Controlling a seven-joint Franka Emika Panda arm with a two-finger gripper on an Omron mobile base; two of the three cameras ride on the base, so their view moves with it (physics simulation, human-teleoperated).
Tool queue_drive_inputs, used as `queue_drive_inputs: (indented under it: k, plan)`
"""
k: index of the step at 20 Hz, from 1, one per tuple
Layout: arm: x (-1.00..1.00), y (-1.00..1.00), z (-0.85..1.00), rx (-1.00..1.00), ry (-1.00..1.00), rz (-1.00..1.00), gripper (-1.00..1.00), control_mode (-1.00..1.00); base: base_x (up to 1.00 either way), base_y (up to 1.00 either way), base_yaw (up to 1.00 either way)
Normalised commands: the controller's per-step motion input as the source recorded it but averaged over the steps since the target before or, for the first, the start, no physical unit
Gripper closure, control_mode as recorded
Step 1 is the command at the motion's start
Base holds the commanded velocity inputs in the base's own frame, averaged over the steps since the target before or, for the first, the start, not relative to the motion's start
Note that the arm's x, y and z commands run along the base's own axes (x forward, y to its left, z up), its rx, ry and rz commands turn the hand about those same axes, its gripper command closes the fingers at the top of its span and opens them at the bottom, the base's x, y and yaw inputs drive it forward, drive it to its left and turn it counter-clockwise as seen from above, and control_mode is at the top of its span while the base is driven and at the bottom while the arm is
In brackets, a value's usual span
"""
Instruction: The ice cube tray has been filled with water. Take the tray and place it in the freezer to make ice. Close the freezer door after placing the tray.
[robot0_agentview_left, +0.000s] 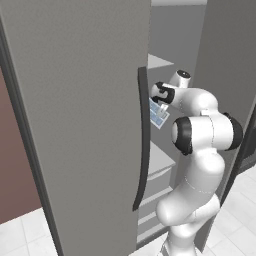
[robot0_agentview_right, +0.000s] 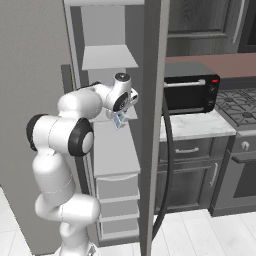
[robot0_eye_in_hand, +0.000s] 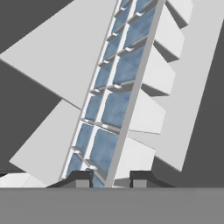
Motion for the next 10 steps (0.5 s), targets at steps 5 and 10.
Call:
queue_drive_inputs:
  k: [5,10]
  plan:
    - [0.21,0.05,0.00,-0.02,0.00,0.00,1.00,-1.00,0.00,0.00,0.00]
    - [0.18,0.01,-0.03,-0.02,0.00,0.00,1.00,-1.00,0.00,0.00,0.00]
